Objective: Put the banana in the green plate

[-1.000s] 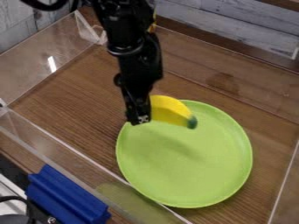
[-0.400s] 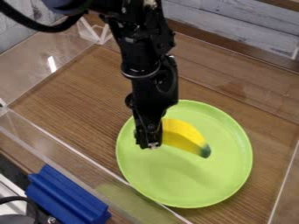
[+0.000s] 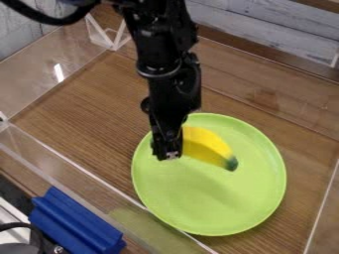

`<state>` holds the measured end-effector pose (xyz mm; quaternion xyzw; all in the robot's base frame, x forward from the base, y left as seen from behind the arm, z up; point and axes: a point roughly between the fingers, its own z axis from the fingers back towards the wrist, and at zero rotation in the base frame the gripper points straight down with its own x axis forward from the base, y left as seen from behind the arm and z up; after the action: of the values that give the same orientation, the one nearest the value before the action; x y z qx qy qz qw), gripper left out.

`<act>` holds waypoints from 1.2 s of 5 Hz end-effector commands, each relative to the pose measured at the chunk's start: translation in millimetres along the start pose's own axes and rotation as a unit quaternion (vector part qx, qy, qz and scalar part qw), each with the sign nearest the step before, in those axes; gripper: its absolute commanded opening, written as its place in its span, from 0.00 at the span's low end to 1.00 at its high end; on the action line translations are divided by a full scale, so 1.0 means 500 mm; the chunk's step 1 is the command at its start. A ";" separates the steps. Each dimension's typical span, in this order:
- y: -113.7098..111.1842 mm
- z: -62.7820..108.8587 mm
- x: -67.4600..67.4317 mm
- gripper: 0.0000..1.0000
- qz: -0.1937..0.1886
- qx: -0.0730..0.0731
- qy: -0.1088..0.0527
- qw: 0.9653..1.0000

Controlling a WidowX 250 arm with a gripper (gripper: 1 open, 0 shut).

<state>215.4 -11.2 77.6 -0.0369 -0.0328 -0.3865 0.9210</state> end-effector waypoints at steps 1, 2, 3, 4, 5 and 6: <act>0.021 0.038 0.009 0.00 0.008 0.025 -0.018 0.999; 0.022 0.041 0.007 0.00 0.017 0.025 -0.019 0.999; 0.018 0.036 0.011 1.00 0.022 0.023 -0.018 0.999; 0.012 0.026 0.021 1.00 0.021 0.022 -0.018 0.999; 0.013 0.014 0.032 1.00 0.015 0.023 -0.019 0.999; 0.014 0.000 0.040 1.00 0.012 0.024 -0.020 0.999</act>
<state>227.3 -19.1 70.7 -0.0299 -0.0419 -0.3705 0.9274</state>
